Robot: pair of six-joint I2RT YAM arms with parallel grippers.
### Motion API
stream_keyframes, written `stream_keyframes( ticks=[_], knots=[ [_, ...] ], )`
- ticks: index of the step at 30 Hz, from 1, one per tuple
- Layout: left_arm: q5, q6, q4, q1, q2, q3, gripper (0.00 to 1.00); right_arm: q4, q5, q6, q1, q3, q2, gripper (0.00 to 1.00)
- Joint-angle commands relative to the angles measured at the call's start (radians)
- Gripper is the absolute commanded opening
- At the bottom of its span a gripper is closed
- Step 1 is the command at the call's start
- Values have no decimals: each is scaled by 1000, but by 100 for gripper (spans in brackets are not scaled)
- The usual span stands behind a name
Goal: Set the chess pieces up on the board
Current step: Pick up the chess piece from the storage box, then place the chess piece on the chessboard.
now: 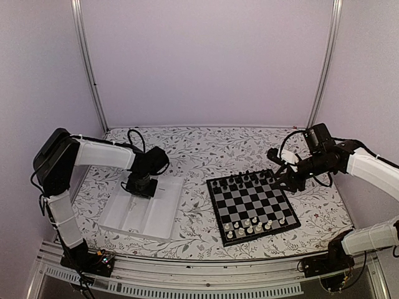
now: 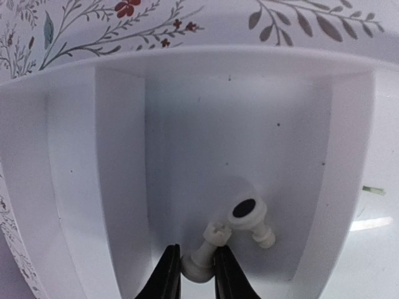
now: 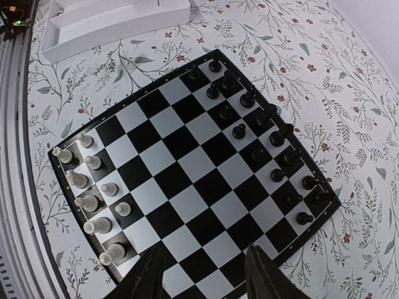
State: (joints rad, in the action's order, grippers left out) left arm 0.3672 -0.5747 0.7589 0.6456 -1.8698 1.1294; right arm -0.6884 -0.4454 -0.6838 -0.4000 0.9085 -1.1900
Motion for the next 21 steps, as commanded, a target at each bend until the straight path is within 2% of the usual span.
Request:
stream_keyframes(
  ticks=[1, 6, 12, 16, 21],
  knots=[
    [-115, 29, -13, -14, -56, -65, 18, -1, -27, 11, 2, 20, -14, 47],
    [-119, 46, 13, -12, -11, -67, 13, -19, -35, 21, 3, 42, -19, 47],
    [-129, 157, 16, 29, 200, -69, 12, -23, -113, 50, 2, 102, -22, 47],
    [-157, 224, -14, 100, 293, -67, 12, -3, -226, 94, -1, 152, -71, 46],
    [-207, 274, -160, 265, 351, -44, 13, -13, -413, 165, -22, 256, -185, 46]
  ],
)
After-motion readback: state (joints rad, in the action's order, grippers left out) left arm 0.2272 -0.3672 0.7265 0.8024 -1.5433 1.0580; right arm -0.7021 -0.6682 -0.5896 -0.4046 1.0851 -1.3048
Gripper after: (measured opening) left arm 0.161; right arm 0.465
